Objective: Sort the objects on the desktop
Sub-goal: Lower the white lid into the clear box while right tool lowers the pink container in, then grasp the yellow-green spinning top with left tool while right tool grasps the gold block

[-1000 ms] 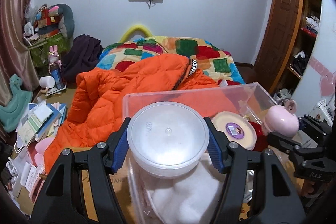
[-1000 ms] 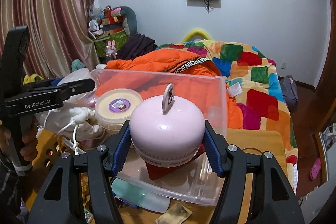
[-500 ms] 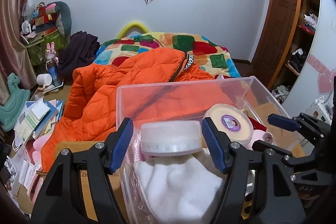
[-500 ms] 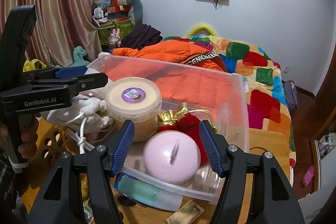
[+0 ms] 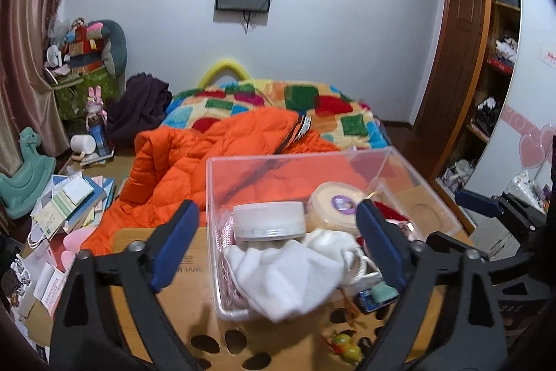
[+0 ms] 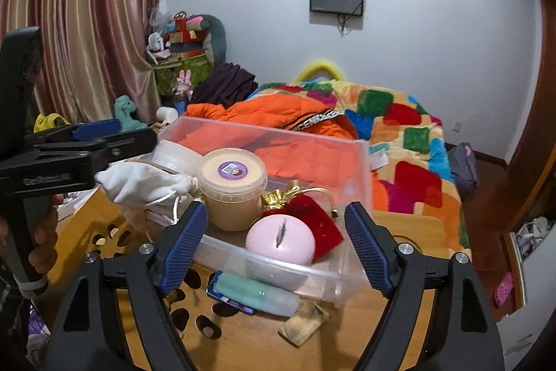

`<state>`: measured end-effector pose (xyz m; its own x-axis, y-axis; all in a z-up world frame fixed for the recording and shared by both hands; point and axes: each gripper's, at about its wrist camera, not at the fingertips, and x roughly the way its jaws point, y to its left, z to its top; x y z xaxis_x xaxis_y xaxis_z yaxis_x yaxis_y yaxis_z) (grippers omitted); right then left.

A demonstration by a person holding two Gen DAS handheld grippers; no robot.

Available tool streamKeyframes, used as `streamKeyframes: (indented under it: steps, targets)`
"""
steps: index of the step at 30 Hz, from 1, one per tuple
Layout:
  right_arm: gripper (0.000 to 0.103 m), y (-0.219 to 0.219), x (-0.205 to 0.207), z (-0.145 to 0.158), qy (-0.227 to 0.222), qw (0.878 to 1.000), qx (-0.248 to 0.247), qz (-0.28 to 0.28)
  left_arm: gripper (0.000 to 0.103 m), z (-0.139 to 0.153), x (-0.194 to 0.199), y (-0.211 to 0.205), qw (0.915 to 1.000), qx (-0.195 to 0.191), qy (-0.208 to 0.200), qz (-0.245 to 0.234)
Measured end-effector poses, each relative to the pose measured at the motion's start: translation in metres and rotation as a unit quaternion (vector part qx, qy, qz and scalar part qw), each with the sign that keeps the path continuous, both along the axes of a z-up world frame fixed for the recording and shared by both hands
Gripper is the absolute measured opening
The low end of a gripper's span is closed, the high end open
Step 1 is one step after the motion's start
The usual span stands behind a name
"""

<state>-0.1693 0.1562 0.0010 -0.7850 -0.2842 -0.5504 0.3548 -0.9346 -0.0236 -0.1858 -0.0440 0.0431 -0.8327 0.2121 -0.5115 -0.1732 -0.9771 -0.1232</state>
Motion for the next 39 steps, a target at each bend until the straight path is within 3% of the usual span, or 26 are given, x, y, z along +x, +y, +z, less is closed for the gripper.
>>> streamKeyframes:
  steps: [9, 15, 23, 32, 38, 39]
  targets:
    - [0.088, 0.014, 0.042, 0.017, 0.046, 0.999, -0.017, -0.017, 0.103, 0.016, 0.049, 0.004, 0.9989, 0.019, 0.04, 0.011]
    - [0.094, 0.034, 0.063, 0.019, 0.061, 0.997, -0.038, -0.03, 0.103, 0.013, 0.074, 0.017, 0.9994, 0.01, 0.03, -0.014]
    - [0.103, 0.061, 0.079, 0.002, 0.08, 0.993, -0.046, -0.07, 0.103, -0.009, 0.088, 0.027, 0.9998, 0.016, 0.007, -0.003]
    - [0.102, 0.088, 0.06, -0.041, -0.016, 0.993, -0.085, -0.079, 0.103, -0.058, 0.074, 0.037, 0.9977, -0.009, -0.064, 0.019]
    - [0.102, 0.089, 0.049, -0.067, -0.074, 0.99, -0.097, -0.071, 0.102, -0.075, 0.067, 0.043, 0.9971, -0.014, -0.073, 0.014]
    - [0.101, 0.087, 0.047, -0.07, -0.077, 0.99, -0.093, -0.073, 0.098, -0.077, 0.065, 0.045, 0.9969, -0.015, -0.076, 0.013]
